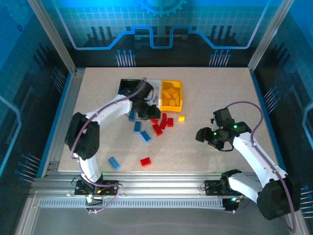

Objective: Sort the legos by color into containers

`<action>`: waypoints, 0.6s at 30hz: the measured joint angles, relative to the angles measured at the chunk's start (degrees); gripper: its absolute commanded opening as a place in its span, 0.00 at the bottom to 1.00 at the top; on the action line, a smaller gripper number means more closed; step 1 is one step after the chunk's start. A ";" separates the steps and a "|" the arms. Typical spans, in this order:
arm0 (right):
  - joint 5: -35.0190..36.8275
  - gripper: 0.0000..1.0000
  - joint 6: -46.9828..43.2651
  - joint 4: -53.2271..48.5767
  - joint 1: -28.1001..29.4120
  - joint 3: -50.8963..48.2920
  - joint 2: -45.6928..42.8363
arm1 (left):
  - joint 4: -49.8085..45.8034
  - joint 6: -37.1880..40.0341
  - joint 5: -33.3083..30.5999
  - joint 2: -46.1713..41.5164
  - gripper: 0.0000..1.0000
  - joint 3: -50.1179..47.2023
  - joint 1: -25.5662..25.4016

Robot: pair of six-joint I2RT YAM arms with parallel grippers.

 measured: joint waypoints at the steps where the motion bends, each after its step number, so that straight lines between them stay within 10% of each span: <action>1: -0.28 0.68 0.00 0.63 0.02 -0.31 0.20 | 0.13 -1.29 0.46 -0.11 0.23 0.83 1.75; 18: -2.10 0.68 -0.50 -1.42 0.00 -4.02 -7.08 | -4.83 -6.23 -6.45 24.65 0.23 37.33 7.58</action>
